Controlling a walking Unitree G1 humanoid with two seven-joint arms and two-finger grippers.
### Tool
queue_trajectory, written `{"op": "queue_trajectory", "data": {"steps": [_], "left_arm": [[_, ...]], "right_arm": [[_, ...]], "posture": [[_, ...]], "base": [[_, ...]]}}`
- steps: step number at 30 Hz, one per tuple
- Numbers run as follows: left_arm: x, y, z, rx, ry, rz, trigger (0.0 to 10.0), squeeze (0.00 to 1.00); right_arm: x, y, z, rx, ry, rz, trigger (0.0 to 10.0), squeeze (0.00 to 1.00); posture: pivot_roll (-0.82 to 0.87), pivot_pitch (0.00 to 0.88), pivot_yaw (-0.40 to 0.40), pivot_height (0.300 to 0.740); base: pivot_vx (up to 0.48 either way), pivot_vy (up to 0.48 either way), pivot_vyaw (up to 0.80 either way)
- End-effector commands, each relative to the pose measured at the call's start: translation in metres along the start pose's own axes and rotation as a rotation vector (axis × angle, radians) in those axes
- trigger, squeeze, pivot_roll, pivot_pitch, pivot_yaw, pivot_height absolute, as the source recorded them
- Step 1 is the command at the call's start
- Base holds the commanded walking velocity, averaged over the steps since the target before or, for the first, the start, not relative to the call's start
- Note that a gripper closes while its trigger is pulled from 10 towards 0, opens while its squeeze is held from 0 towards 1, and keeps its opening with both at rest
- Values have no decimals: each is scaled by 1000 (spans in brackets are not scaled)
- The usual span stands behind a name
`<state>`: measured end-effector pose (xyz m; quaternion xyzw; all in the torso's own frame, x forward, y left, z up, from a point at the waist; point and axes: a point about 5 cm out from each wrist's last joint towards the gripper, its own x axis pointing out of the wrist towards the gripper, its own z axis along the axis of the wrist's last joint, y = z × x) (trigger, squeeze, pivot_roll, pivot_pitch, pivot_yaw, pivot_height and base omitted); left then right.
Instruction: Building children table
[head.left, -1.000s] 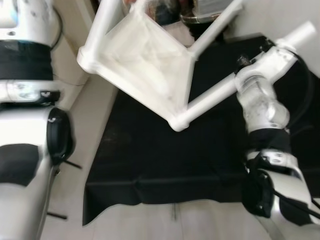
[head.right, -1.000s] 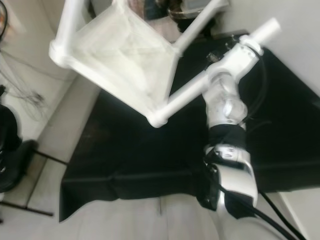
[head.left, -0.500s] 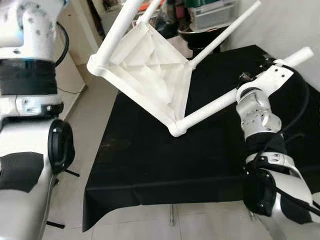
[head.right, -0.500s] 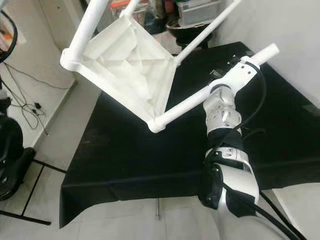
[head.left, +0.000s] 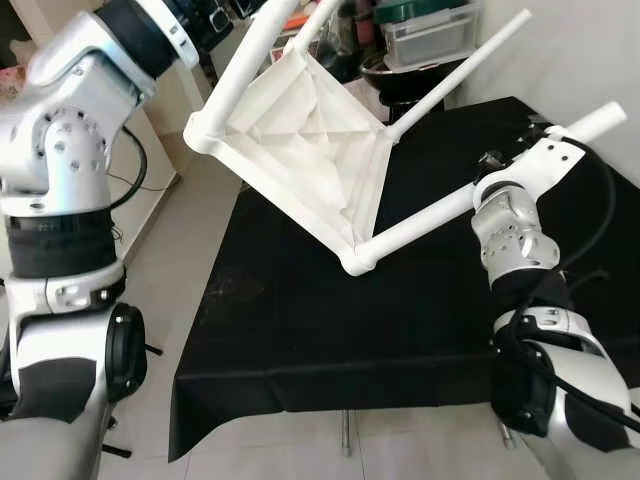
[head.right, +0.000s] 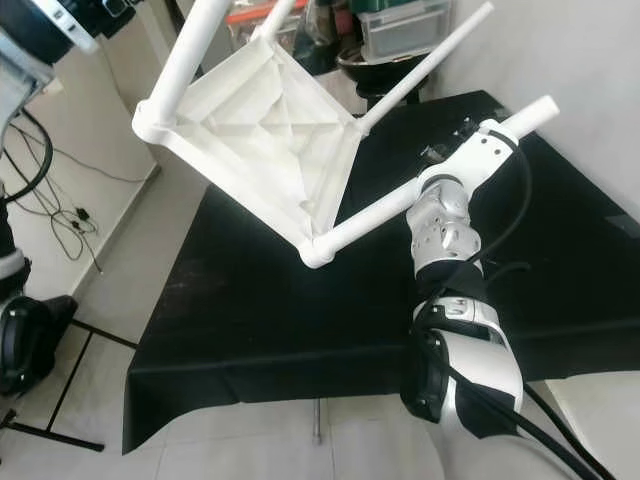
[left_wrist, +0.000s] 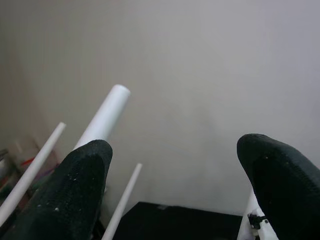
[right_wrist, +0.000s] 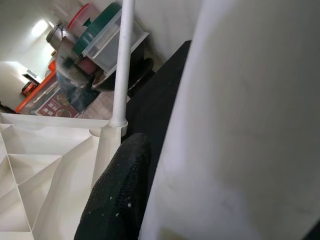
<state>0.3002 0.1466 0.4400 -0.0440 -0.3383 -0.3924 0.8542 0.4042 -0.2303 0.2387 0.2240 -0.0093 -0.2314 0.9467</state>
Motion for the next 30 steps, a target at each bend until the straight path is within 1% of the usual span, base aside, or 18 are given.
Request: {"op": "queue_trajectory", "data": {"steps": [1,3,4,7,9,12,13,14,15,18,19,20,23,24,26,27,29,30], "left_arm": [[-6,4,2,-7,-5,30,10000,0],[-6,4,2,-7,-5,30,10000,0],[-10,2,0,-15,0,41,10000,0],[-13,0,-1,-19,4,51,10000,0],[-18,-3,0,-23,12,71,10000,0],[-20,-3,1,-21,15,79,10000,0],[-21,-4,2,-17,17,85,10000,0],[-21,-4,2,-17,17,85,10000,0],[-21,-4,3,-10,18,87,10000,0],[-21,-4,4,0,21,86,10000,0],[-21,-5,4,3,21,90,10000,0],[-22,-5,5,7,19,93,10000,0],[-22,-5,5,7,19,93,10000,0],[-23,-6,5,9,16,99,10000,0],[-23,-6,5,9,16,99,10000,0],[-25,-6,6,12,10,114,10000,0],[-25,-6,6,12,10,114,10000,0],[-25,-6,6,12,9,119,10000,0]], "right_arm": [[-42,-124,-150,-586,566,-336,10000,0],[-42,-124,-150,-586,566,-336,10000,0],[-40,-126,-147,-590,549,-324,10000,0],[-38,-128,-144,-593,539,-314,10000,0],[-35,-128,-139,-586,516,-298,10000,0],[-33,-128,-136,-578,508,-302,10000,0],[-33,-133,-135,-579,508,-321,10000,0],[-33,-133,-135,-579,508,-321,10000,0],[-34,-137,-134,-587,510,-330,10000,0],[-33,-137,-134,-595,505,-321,10000,0],[-31,-132,-132,-616,484,-289,10000,0],[-27,-121,-128,-621,449,-236,10000,0],[-27,-121,-128,-621,449,-236,10000,0],[-23,-107,-122,-623,403,-180,10000,0],[-23,-107,-122,-623,403,-180,10000,0],[-8,-57,-90,-678,213,-4,10000,0],[-8,-57,-90,-678,213,-4,10000,0],[-5,-39,-77,-709,141,56,10000,0]], "posture": [[33,296,176,740],[33,296,176,740],[38,309,170,740],[44,317,166,740],[43,321,162,740],[40,320,163,740],[42,320,162,740],[42,320,162,740],[43,320,161,740],[44,320,162,740],[40,320,162,740],[38,316,159,740],[38,316,159,740],[39,315,158,740],[39,315,158,740],[29,309,154,740],[29,309,154,740],[29,309,154,740]], "base": [[0,0,0],[0,0,0],[0,0,0],[0,0,0],[0,0,0],[0,0,0],[0,0,0],[0,0,0],[0,0,0],[0,0,0],[0,0,0],[0,0,0],[0,0,0],[0,0,0],[0,0,0],[0,0,0],[0,0,0],[0,0,0]]}}
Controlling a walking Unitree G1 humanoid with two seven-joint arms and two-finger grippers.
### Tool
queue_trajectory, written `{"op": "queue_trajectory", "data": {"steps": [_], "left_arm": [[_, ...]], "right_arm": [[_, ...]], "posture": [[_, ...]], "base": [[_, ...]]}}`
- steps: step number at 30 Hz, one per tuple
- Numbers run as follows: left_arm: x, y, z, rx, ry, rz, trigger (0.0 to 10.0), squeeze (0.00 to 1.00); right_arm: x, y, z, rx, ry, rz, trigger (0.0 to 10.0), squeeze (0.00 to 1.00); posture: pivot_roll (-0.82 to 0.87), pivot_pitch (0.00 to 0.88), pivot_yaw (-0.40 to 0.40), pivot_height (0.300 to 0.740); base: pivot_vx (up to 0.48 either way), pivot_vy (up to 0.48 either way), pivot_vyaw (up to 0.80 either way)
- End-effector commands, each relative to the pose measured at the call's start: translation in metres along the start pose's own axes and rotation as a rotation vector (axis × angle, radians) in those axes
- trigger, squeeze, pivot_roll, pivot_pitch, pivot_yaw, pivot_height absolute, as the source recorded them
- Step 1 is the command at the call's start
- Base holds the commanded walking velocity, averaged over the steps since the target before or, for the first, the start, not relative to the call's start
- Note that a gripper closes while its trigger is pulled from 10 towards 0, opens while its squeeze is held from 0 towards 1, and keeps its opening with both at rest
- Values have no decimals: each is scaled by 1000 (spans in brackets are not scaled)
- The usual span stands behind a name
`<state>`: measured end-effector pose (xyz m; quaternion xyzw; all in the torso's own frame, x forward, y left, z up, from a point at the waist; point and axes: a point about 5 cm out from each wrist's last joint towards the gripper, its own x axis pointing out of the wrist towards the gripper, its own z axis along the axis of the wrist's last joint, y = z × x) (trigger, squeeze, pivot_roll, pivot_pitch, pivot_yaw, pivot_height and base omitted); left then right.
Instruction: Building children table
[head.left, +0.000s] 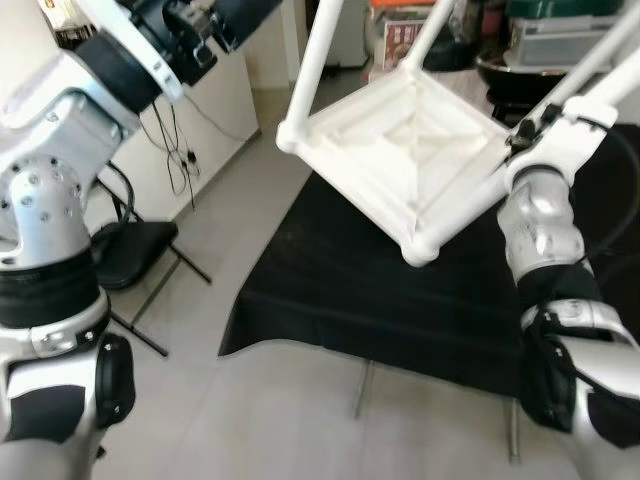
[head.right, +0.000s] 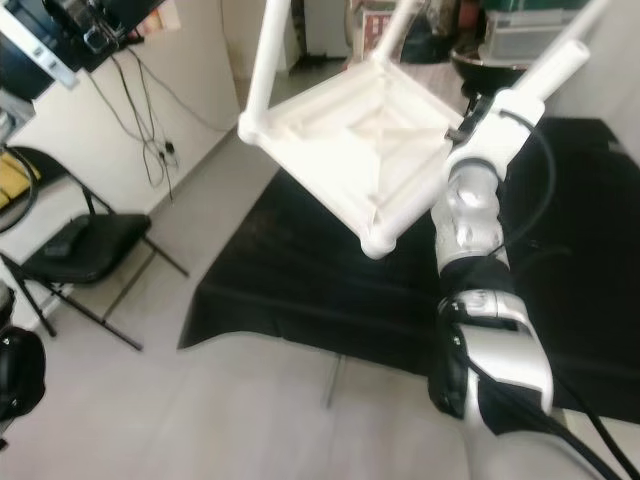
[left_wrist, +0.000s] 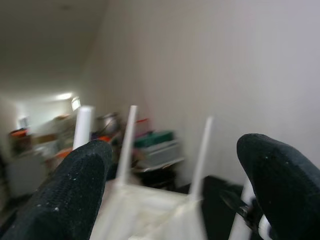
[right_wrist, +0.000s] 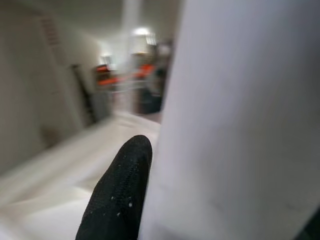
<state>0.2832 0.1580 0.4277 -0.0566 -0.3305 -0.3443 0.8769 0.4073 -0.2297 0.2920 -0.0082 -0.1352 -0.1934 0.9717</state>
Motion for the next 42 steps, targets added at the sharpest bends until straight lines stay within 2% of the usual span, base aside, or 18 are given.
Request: {"op": "queue_trajectory", "data": {"steps": [1,3,5,7,8,9,10,12,13,18,19,22,25,26,31,34,41,42], "left_arm": [[-3,0,2,5,-6,10,10000,0],[-4,-1,3,7,-16,22,10000,0],[-4,-1,3,7,-16,22,10000,0],[-5,-1,3,6,-22,29,10000,0],[-5,-1,3,6,-22,29,10000,0],[-6,-2,3,5,-24,33,10000,0],[-6,-2,3,5,-24,33,10000,0],[-7,-2,3,3,-28,39,10000,0],[-8,-3,3,1,-31,45,10000,0],[-9,-3,2,-3,-37,52,10000,0],[-9,-4,2,-5,-41,54,10000,0],[-10,-4,2,-7,-52,63,10000,0],[-11,-4,2,-8,-54,64,10000,0],[-11,-4,2,-10,-59,65,10000,0],[-12,-4,1,-14,-65,66,10000,0],[-13,-6,-3,-23,-67,72,10000,0],[-20,-6,-13,-26,-43,109,10000,0],[-34,-5,-33,-21,25,183,10000,0]], "right_arm": [[-51,-8,-130,-287,486,59,10000,0],[-32,13,-92,-321,324,158,10000,0],[-32,13,-92,-321,324,158,10000,0],[-26,28,-73,-325,243,249,10000,0],[-26,28,-73,-325,243,249,10000,0],[-25,39,-65,-373,197,322,10000,0],[-25,39,-65,-373,197,322,10000,0],[-23,53,-52,-523,130,405,10000,0],[-21,56,-47,-554,130,424,10000,0],[-19,59,-41,-568,130,441,10000,0],[-17,62,-35,-516,121,477,10000,1000],[-13,66,-18,-419,84,539,10000,1000],[-13,67,-15,-409,72,551,10000,1000],[-11,71,0,-377,16,600,10000,1000],[-10,73,12,-361,-25,630,10000,1000],[-13,76,26,-297,-80,726,10000,1000],[-17,70,27,-239,-117,771,10000,1000],[-20,58,20,-251,-120,754,10000,792]], "posture": [[29,309,154,740],[16,298,148,740],[16,298,148,740],[10,293,147,740],[10,293,147,740],[7,291,145,740],[7,291,145,740],[-5,284,139,740],[-7,280,139,740],[-12,275,134,740],[-15,273,132,740],[-26,266,130,740],[-26,266,130,740],[-42,261,130,740],[-51,257,127,740],[-58,247,119,740],[-61,241,115,740],[-70,235,110,740]], "base": [[0,0,0],[0,0,0],[0,0,0],[0,0,0],[0,0,0],[0,0,0],[0,0,0],[0,0,0],[0,0,0],[0,0,0],[0,0,0],[0,0,0],[0,0,0],[0,0,0],[0,0,0],[0,0,0],[0,0,0],[0,0,0]]}}
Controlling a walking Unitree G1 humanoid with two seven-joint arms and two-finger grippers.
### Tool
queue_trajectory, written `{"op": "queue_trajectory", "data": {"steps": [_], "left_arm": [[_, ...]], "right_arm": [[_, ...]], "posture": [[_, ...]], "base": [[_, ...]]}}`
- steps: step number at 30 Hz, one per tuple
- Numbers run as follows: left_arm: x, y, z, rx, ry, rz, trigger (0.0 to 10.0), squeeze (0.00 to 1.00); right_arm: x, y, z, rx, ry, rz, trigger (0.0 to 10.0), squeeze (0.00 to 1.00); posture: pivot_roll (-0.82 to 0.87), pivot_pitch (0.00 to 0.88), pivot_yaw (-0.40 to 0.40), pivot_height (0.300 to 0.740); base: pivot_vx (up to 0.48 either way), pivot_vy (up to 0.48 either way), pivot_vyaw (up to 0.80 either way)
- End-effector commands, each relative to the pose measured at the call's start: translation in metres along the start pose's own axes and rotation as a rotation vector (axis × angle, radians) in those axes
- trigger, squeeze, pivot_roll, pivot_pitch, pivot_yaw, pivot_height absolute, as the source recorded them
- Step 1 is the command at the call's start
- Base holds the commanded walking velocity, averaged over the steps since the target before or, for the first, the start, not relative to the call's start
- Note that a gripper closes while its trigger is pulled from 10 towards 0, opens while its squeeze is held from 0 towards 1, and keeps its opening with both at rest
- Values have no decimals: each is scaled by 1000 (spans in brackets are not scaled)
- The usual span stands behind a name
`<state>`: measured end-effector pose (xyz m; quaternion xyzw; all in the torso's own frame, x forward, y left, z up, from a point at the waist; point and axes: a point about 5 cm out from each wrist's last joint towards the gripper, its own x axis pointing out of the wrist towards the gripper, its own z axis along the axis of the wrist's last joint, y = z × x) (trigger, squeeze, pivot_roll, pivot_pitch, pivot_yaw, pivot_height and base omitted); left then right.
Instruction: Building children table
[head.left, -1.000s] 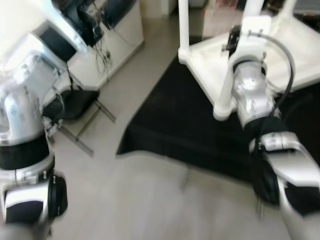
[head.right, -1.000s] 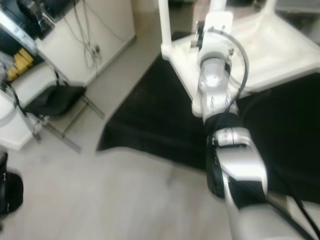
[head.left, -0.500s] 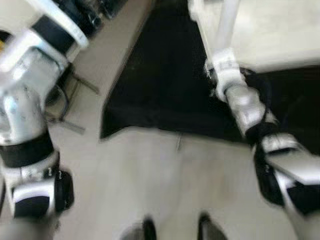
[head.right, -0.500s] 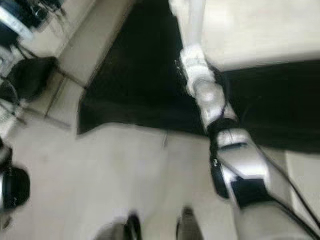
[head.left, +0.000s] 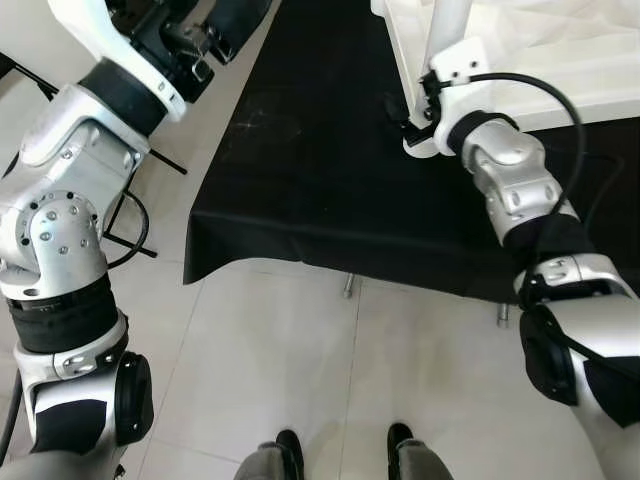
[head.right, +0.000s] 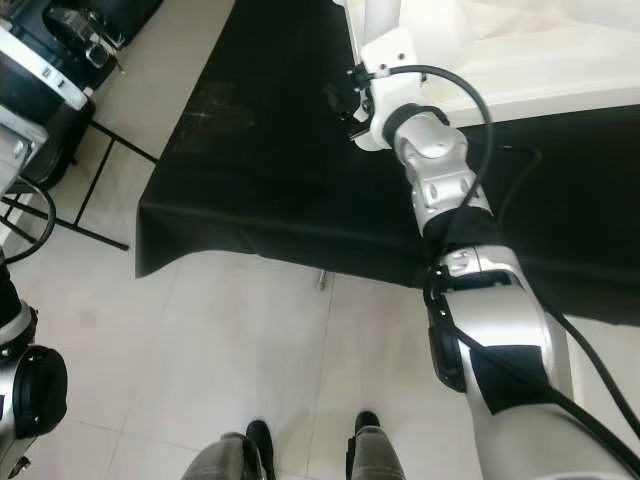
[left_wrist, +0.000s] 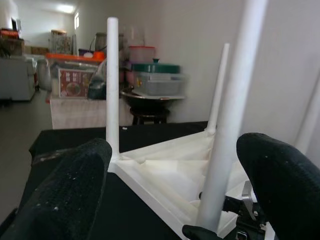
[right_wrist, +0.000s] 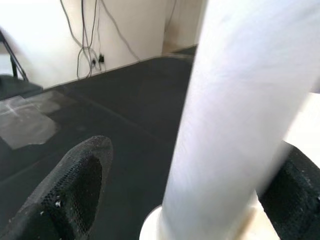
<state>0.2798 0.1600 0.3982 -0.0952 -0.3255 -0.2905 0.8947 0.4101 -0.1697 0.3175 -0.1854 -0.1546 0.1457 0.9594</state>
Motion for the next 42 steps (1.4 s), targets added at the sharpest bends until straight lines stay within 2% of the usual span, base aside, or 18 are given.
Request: {"op": "queue_trajectory", "data": {"steps": [1,3,4,6,8,9,11,14,16,17,18,21,23,24,26,31,37,42], "left_arm": [[-20,4,-22,26,68,82,10000,0],[-27,5,-31,31,100,116,10000,0],[-34,7,-38,41,129,139,10000,0],[-34,7,-38,41,129,139,10000,0],[-64,13,-65,47,235,245,10000,0],[-64,13,-65,47,235,245,10000,0],[-92,18,-85,53,326,345,10000,0],[-107,20,-95,75,382,392,10000,0],[-128,21,-107,99,455,456,10000,0],[-128,21,-107,99,455,456,10000,0],[-149,19,-117,121,521,513,10000,0],[-163,17,-122,136,563,550,10000,0],[-191,0,-132,127,642,594,10000,0],[-191,0,-132,127,642,594,10000,0],[-207,-24,-139,73,681,591,10000,0],[-210,-40,-142,66,681,590,10000,0],[-210,-41,-143,73,661,608,10000,0],[-211,-43,-148,65,663,585,10000,0]], "right_arm": [[-10,6,-10,0,0,21,10000,282],[-15,5,-15,-11,16,13,10000,282],[-20,5,-19,-25,28,13,10000,0],[-20,5,-19,-25,28,13,10000,0],[-42,10,-36,-7,65,-39,10000,0],[-42,10,-36,-7,65,-39,10000,0],[-63,18,-50,11,100,-116,10000,0],[-73,28,-56,-1,109,-142,10000,0],[-89,48,-65,17,117,-142,10000,0],[-89,48,-65,17,117,-142,10000,0],[-105,75,-73,73,137,-44,10000,0],[-116,94,-77,122,151,29,10000,0],[-140,132,-78,224,183,158,10000,0],[-140,132,-78,224,183,158,10000,0],[-148,147,-74,178,181,216,10000,0],[-144,146,-74,185,170,231,10000,0],[-139,154,-76,148,201,260,10000,0],[-138,154,-72,199,161,279,10000,0]], "posture": [[-72,233,110,740],[-72,233,110,740],[-75,230,107,740],[-75,230,107,740],[-92,213,102,740],[-92,213,102,740],[-95,206,101,740],[-98,200,103,740],[-99,193,105,740],[-99,193,105,740],[-92,181,100,740],[-88,179,99,740],[-83,165,94,740],[-83,165,94,740],[-79,151,88,740],[-62,131,76,740],[-63,114,78,740],[-68,93,83,740]], "base": [[0,0,0],[0,0,0],[0,0,0],[0,0,0],[0,0,0],[0,0,0],[0,0,0],[0,0,0],[0,0,0],[0,0,0],[0,0,0],[0,0,0],[0,0,0],[0,0,0],[0,0,0],[118,0,160],[324,0,133],[330,0,320]]}}
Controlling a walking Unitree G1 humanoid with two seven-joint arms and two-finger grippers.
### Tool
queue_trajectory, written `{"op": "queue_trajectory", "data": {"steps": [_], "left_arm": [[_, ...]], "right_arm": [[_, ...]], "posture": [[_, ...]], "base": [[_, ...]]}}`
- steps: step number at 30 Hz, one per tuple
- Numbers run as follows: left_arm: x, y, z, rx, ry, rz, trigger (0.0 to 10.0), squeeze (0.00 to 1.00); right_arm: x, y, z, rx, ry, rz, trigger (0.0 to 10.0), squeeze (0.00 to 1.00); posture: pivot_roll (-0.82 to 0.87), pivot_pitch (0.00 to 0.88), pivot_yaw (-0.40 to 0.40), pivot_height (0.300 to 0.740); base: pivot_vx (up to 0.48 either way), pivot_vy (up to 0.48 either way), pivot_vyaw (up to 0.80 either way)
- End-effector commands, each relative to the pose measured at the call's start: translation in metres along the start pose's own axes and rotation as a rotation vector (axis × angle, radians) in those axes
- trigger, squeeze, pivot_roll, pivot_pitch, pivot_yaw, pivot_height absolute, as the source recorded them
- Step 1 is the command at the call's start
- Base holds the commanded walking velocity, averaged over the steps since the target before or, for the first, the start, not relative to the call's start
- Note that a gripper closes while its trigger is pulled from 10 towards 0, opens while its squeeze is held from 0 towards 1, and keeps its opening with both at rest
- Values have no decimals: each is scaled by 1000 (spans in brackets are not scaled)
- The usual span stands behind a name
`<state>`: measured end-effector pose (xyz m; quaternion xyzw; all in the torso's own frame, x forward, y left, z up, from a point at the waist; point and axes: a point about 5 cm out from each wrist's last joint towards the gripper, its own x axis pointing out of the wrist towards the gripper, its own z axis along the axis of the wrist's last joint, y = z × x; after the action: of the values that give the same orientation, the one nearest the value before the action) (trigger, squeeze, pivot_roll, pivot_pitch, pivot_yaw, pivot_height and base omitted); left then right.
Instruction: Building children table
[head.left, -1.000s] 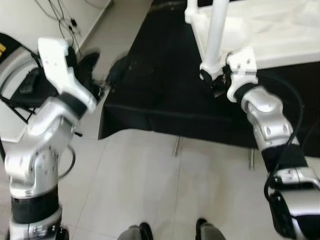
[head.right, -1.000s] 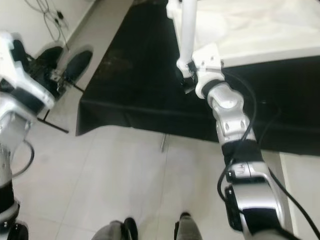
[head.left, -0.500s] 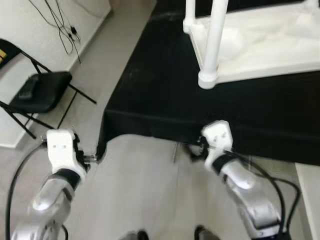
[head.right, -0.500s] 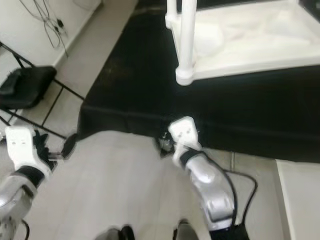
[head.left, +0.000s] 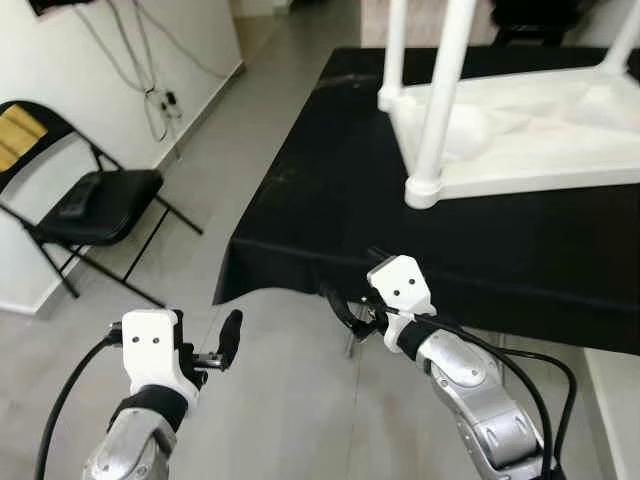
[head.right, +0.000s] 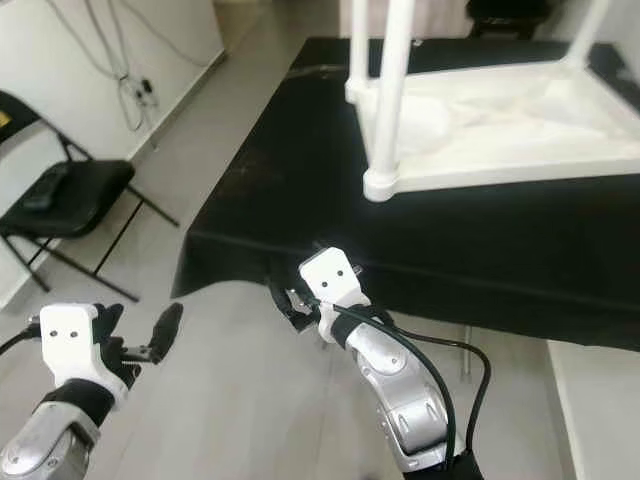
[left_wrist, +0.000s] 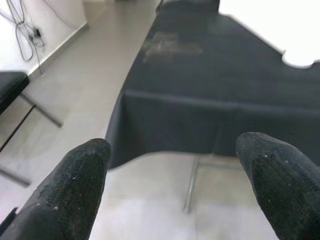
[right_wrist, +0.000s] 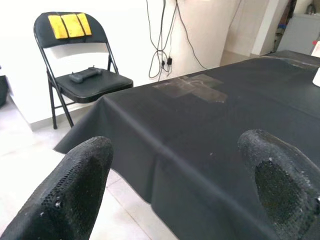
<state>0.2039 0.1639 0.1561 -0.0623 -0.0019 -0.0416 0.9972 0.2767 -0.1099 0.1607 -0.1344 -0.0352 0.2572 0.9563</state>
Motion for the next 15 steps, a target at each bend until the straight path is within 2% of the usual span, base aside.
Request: {"op": "queue_trajectory", "data": {"steps": [1,15], "left_arm": [[-1,5,-7,11,23,21,10000,0],[2,3,-10,16,9,7,10000,0]], "right_arm": [[5,7,-1,12,6,21,10000,0],[10,7,-2,19,18,52,10000,0]], "posture": [[-72,89,84,740],[-74,82,83,740]], "base": [[326,0,0],[327,0,0]]}}
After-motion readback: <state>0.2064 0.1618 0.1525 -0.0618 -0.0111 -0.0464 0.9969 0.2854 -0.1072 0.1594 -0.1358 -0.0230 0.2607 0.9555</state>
